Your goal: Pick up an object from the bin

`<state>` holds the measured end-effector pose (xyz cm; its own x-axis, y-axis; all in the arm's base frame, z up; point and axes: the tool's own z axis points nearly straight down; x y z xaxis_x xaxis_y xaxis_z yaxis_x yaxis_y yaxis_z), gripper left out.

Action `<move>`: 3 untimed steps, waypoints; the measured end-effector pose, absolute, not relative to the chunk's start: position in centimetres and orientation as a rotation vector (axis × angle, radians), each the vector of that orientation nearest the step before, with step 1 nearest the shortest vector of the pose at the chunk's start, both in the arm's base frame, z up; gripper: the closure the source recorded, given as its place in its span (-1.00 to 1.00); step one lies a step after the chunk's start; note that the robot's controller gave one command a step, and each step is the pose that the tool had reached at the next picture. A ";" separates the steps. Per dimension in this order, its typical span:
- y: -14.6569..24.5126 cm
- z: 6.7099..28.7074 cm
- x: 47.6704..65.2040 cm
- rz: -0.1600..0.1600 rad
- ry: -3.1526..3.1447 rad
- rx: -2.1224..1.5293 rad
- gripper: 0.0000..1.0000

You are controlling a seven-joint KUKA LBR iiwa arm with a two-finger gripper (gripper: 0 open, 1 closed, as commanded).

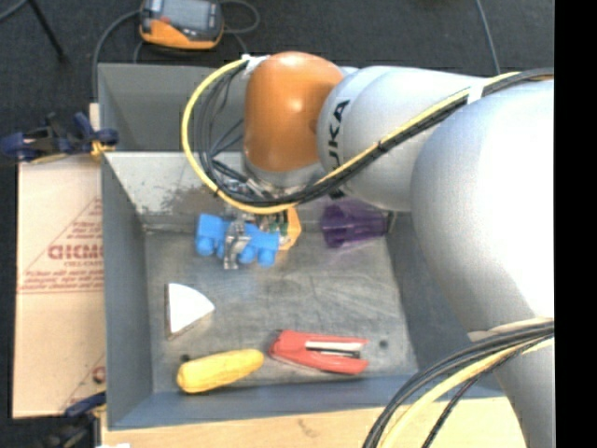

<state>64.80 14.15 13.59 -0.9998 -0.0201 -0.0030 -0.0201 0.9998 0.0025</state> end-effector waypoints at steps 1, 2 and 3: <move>14.2 13.5 64.8 0.004 3.138 -0.031 1.00; 13.9 9.0 64.7 0.000 3.147 -0.043 1.00; 1.9 7.5 64.2 0.012 3.140 -0.018 1.00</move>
Offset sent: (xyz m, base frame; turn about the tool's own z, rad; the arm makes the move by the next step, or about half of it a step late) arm 0.0052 -0.0132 0.0006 -0.0955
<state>64.18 1.90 7.52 -0.9999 -0.0115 -0.0018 -0.0115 0.9999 0.0077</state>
